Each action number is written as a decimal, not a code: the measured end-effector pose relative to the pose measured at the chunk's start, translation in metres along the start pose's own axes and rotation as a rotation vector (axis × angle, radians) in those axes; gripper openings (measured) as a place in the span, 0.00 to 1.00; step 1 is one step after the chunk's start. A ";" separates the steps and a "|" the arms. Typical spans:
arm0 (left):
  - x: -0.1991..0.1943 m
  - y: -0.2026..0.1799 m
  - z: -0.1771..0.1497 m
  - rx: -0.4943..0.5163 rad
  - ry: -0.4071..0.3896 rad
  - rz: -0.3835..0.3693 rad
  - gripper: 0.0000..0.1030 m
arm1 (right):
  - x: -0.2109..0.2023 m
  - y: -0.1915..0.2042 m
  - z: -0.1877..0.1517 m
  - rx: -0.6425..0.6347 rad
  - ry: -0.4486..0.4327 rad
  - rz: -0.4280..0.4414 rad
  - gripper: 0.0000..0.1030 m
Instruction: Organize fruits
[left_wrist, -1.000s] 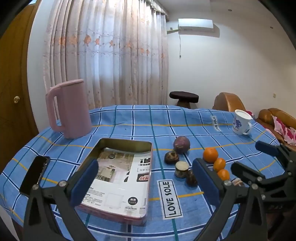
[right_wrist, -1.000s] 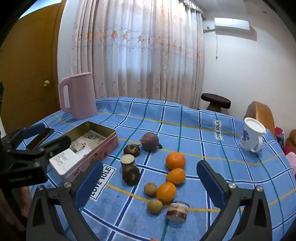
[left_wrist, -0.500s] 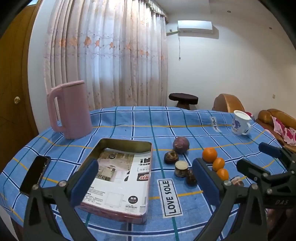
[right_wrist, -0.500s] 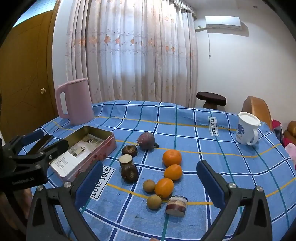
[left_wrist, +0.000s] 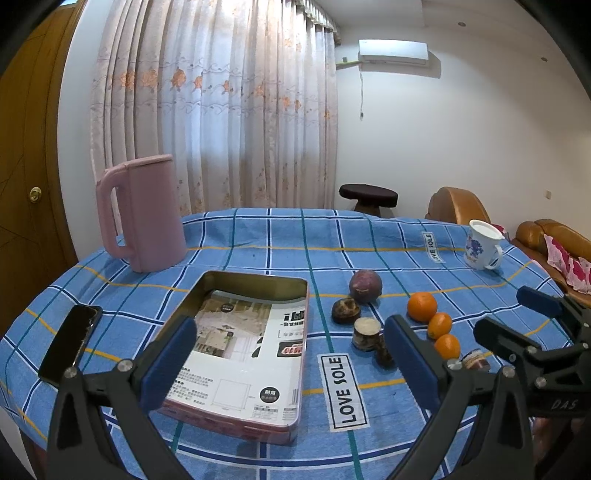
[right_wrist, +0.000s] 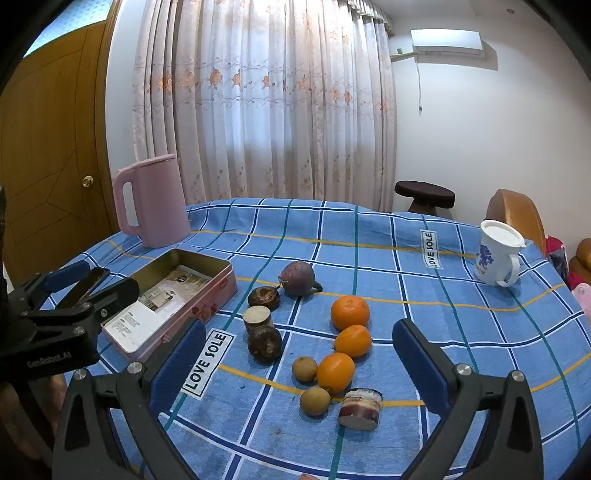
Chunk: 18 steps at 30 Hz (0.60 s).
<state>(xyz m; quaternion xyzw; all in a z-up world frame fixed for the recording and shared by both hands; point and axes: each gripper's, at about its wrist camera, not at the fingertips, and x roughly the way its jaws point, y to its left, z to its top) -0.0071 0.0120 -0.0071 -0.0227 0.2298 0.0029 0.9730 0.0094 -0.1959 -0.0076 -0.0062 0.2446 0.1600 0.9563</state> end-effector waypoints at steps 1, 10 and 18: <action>0.000 0.000 0.000 0.001 0.000 0.001 1.00 | 0.000 -0.001 0.000 0.002 -0.001 0.000 0.99; 0.001 0.000 -0.001 0.005 -0.001 0.000 1.00 | 0.005 0.004 -0.001 -0.002 0.002 -0.002 0.99; 0.001 -0.001 -0.001 0.004 -0.002 0.000 1.00 | 0.004 0.007 0.001 0.000 -0.002 0.007 0.99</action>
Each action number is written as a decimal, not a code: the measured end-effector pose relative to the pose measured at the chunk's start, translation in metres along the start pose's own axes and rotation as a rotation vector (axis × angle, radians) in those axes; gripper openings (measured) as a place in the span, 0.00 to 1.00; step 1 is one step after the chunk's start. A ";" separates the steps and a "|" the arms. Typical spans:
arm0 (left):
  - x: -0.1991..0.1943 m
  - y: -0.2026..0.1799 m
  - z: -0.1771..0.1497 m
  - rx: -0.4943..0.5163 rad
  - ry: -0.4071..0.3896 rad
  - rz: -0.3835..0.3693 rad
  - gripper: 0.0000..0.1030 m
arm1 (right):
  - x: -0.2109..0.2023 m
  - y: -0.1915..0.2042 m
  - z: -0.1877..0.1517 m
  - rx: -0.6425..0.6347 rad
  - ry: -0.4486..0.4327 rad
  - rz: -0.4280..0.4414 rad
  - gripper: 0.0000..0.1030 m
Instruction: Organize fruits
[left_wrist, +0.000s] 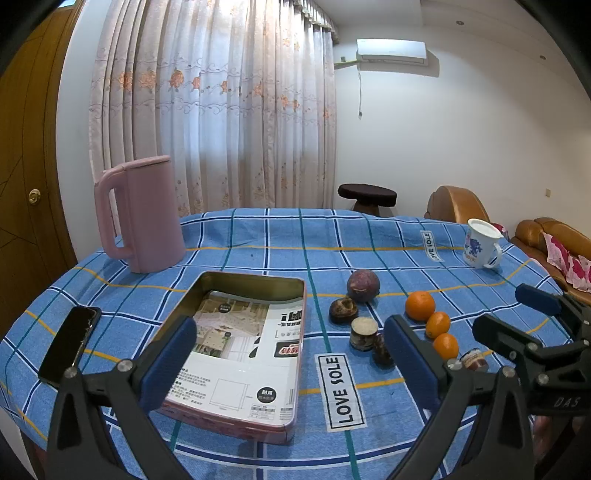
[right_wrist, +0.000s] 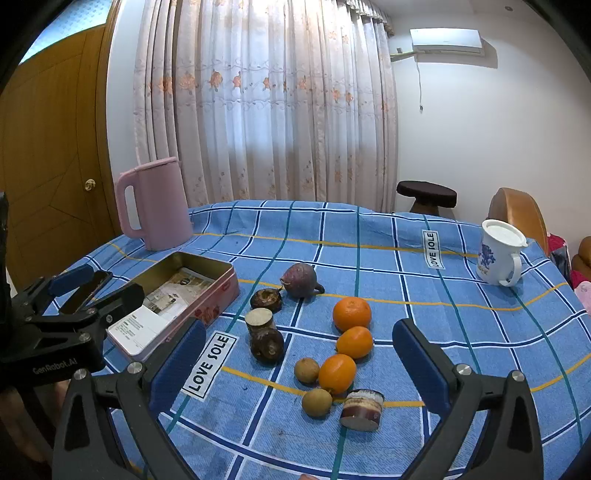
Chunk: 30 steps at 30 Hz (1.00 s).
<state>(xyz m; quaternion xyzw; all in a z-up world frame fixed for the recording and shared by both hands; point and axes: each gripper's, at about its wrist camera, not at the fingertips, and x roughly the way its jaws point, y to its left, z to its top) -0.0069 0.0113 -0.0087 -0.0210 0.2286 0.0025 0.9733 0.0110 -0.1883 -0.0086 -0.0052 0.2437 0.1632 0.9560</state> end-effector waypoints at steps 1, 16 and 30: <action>0.000 0.000 0.000 0.001 0.000 0.000 1.00 | 0.000 0.001 0.000 0.000 0.001 0.000 0.99; 0.000 -0.001 0.000 0.003 0.000 0.000 1.00 | 0.001 -0.002 0.000 0.001 0.004 0.008 0.99; 0.006 -0.010 -0.006 0.020 0.015 0.003 1.00 | 0.002 -0.006 -0.008 0.008 0.011 0.002 0.99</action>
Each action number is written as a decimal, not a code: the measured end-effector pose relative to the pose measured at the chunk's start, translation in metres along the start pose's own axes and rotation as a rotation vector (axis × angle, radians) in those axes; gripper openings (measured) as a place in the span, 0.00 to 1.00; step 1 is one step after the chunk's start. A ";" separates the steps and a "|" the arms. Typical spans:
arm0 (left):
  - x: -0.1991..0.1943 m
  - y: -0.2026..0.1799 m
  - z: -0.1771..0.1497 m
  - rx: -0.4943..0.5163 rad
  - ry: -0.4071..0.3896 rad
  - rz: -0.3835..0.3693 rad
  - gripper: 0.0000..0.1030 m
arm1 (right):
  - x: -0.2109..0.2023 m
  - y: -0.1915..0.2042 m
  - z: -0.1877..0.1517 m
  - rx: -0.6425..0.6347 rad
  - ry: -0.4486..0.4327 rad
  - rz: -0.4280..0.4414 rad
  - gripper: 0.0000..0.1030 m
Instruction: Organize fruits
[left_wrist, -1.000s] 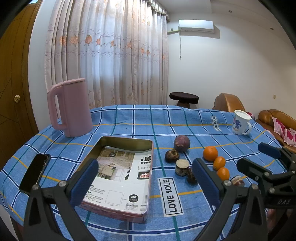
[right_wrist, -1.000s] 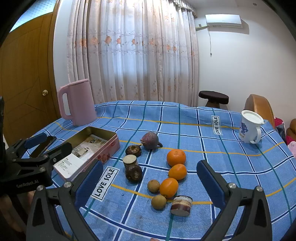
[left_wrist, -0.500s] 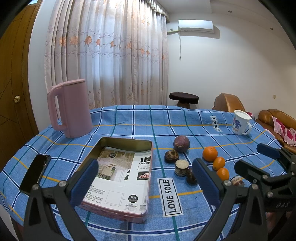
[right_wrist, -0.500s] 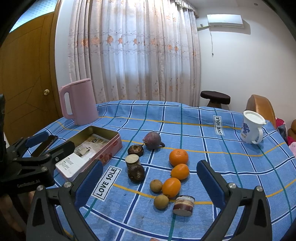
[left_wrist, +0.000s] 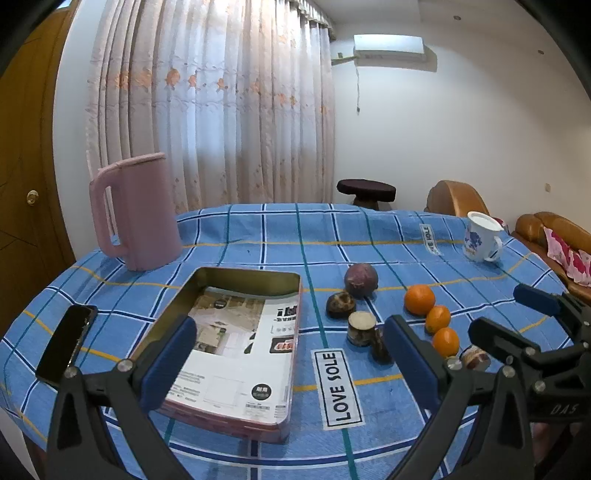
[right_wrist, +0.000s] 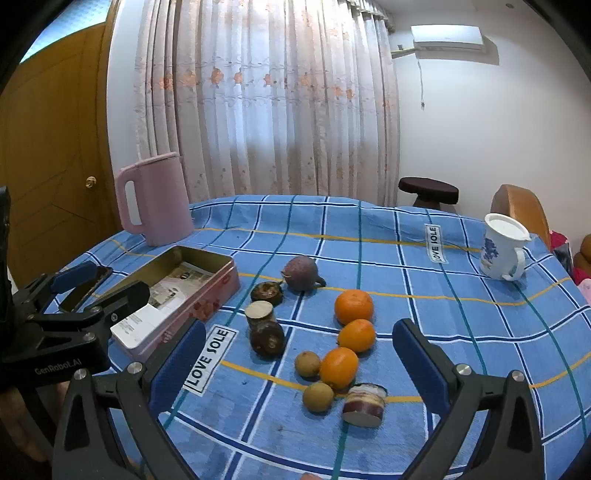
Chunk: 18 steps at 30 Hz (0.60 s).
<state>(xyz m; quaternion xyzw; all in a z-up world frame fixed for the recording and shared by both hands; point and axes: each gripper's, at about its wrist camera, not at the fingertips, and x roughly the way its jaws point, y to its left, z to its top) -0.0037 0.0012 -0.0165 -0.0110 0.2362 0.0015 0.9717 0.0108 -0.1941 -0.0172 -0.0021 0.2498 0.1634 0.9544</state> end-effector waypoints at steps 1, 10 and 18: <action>0.002 -0.002 -0.001 0.005 0.004 -0.001 1.00 | 0.000 -0.003 -0.001 0.004 0.000 -0.002 0.99; 0.018 -0.018 -0.012 0.033 0.040 -0.003 1.00 | 0.005 -0.033 -0.015 0.049 0.008 -0.048 0.99; 0.033 -0.043 -0.025 0.064 0.090 -0.048 1.00 | 0.028 -0.067 -0.036 0.114 0.117 -0.072 0.67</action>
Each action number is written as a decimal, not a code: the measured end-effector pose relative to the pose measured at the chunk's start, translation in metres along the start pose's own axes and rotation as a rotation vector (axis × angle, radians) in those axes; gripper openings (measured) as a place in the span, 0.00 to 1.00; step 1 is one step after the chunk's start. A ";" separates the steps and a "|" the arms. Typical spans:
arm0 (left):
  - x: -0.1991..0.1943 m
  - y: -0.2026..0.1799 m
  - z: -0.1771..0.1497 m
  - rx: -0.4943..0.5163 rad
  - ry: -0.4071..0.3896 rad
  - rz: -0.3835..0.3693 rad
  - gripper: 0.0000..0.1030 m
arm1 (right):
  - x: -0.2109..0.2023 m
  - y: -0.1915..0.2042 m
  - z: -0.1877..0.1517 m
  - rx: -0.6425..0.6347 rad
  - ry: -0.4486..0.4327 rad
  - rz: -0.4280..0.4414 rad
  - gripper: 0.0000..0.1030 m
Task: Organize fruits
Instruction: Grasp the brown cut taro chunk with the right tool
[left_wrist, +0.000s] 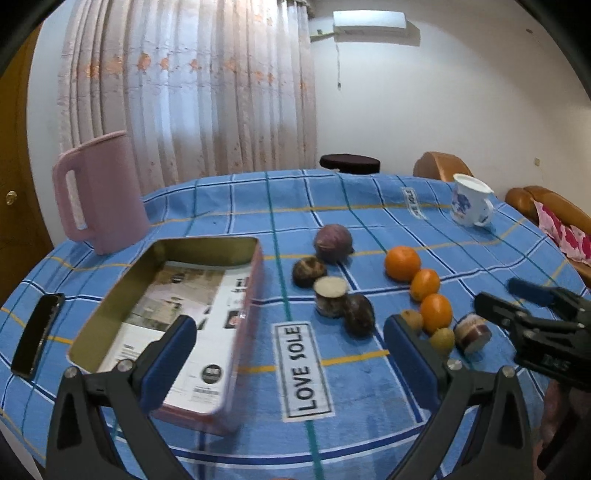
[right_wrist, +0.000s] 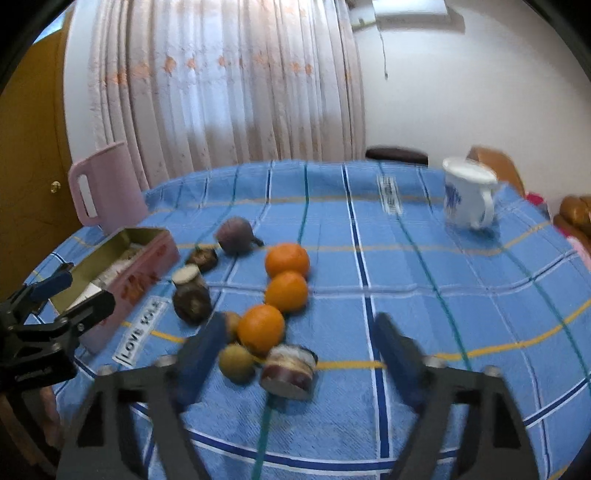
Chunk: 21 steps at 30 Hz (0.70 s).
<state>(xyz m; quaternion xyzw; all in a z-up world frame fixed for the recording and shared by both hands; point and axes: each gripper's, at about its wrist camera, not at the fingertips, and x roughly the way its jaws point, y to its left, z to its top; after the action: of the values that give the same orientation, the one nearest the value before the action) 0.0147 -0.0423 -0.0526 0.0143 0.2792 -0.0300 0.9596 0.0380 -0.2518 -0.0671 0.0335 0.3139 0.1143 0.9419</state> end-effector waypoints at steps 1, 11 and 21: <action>0.001 -0.004 -0.001 0.007 0.003 -0.012 1.00 | 0.003 0.000 -0.001 0.002 0.015 0.008 0.66; 0.001 -0.017 -0.003 0.034 0.017 -0.043 1.00 | 0.024 0.000 -0.016 -0.010 0.132 0.023 0.49; 0.009 -0.031 -0.007 0.062 0.040 -0.070 0.97 | 0.024 0.005 -0.017 -0.046 0.140 0.029 0.35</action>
<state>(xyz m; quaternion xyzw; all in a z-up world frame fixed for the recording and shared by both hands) 0.0168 -0.0737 -0.0634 0.0346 0.2977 -0.0720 0.9513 0.0451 -0.2419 -0.0942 0.0082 0.3757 0.1372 0.9165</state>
